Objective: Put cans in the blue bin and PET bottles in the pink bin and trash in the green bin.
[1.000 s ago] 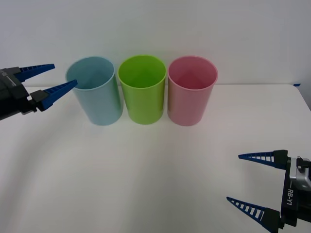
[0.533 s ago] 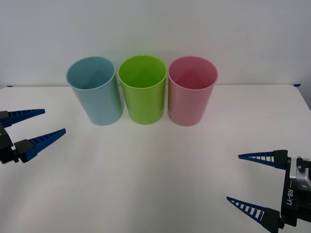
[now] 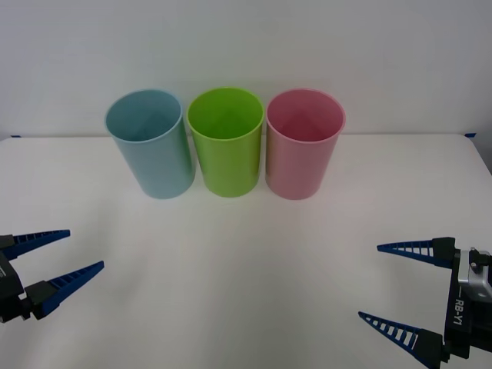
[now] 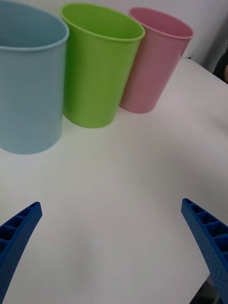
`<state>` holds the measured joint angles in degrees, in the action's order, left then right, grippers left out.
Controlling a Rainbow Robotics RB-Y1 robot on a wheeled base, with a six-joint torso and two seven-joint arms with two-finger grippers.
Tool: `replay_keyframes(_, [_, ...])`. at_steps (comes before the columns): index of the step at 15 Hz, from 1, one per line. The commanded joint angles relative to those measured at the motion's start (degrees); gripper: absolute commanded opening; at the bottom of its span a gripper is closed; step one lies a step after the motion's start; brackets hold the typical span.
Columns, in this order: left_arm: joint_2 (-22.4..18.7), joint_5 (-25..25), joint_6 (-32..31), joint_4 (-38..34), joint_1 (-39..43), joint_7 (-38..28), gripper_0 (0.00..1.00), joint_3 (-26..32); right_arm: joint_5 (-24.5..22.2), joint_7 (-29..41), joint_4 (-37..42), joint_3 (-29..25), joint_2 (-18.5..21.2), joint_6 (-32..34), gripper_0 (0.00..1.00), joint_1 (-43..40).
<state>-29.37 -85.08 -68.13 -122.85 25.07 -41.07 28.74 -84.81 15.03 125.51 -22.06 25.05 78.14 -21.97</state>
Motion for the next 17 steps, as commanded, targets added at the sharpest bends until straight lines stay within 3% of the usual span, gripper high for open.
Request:
replay_keyframes(1, [2.82,-2.98,-0.08,-1.69,2.53,-0.23,1.00,-0.62,0.00,0.00,0.00,0.00,0.00,0.00,1.00,0.00])
replay_keyframes(9, [7.30,-2.89,0.01,-1.86,7.28,1.00,1.00,-5.10,0.00,0.00,0.00,0.00,0.00,0.00,1.00,0.00])
replay_keyframes(17, [7.39,-2.98,0.19,-1.86,7.36,1.00,1.00,-5.54,0.00,0.00,0.00,0.00,0.00,0.00,1.00,0.00])
